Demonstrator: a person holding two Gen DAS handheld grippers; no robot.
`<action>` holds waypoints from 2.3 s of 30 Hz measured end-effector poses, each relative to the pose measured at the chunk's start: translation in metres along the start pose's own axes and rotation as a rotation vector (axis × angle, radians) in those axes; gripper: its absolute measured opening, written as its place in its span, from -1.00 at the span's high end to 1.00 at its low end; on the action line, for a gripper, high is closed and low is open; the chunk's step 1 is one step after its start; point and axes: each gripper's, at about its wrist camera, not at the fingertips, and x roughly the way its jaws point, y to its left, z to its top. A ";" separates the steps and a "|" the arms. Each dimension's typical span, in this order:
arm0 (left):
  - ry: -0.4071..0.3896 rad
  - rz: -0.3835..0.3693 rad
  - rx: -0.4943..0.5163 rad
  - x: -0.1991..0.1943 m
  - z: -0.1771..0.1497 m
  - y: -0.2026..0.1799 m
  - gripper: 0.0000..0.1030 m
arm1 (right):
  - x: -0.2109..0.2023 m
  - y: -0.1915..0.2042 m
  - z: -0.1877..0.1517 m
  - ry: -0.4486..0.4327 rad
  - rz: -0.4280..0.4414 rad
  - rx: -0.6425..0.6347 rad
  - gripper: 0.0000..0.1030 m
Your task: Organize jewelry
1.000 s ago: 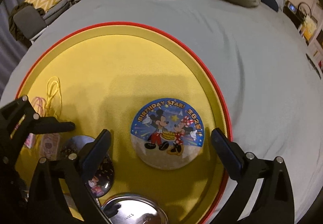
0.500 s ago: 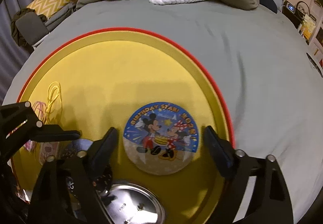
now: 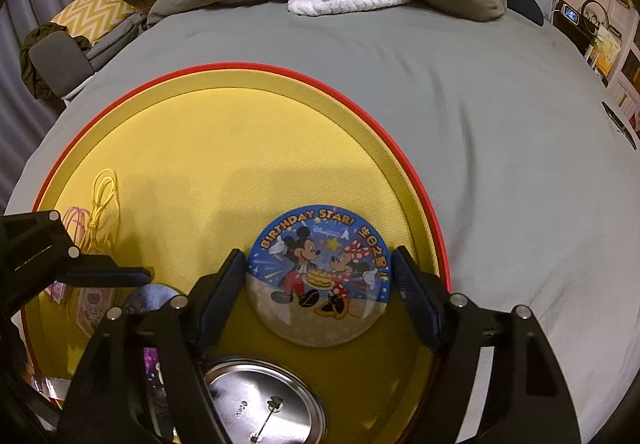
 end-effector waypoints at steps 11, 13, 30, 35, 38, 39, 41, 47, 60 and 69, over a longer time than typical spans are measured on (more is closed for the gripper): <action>-0.032 0.041 0.034 -0.006 -0.003 -0.009 -0.39 | -0.003 0.001 -0.002 -0.019 -0.005 0.012 -0.36; -0.043 0.046 0.035 -0.010 -0.002 -0.011 -0.39 | -0.005 0.001 -0.002 -0.024 -0.006 0.013 -0.36; -0.079 0.093 0.054 -0.090 -0.003 -0.035 -0.01 | -0.078 0.012 0.009 -0.104 0.002 -0.002 -0.36; -0.075 0.105 0.070 -0.115 -0.011 -0.048 -0.01 | -0.110 0.019 0.002 -0.111 -0.004 -0.021 -0.36; -0.073 0.117 0.067 -0.123 -0.014 -0.053 -0.01 | -0.122 0.023 -0.003 -0.115 -0.007 -0.027 -0.36; -0.069 0.122 0.060 -0.123 -0.015 -0.054 -0.02 | -0.124 0.023 -0.004 -0.116 -0.007 -0.029 -0.36; -0.048 0.133 0.055 -0.116 -0.016 -0.055 -0.06 | -0.127 0.025 -0.006 -0.115 -0.006 -0.031 -0.36; 0.014 0.136 0.094 -0.076 -0.021 -0.062 -0.32 | -0.112 0.024 -0.009 -0.104 -0.004 -0.029 -0.36; 0.043 0.071 0.014 -0.027 -0.032 -0.035 0.45 | -0.064 0.012 -0.025 -0.059 0.001 -0.012 -0.36; 0.021 0.033 -0.021 -0.028 -0.038 -0.032 0.93 | -0.063 0.012 -0.026 -0.060 0.004 -0.012 -0.36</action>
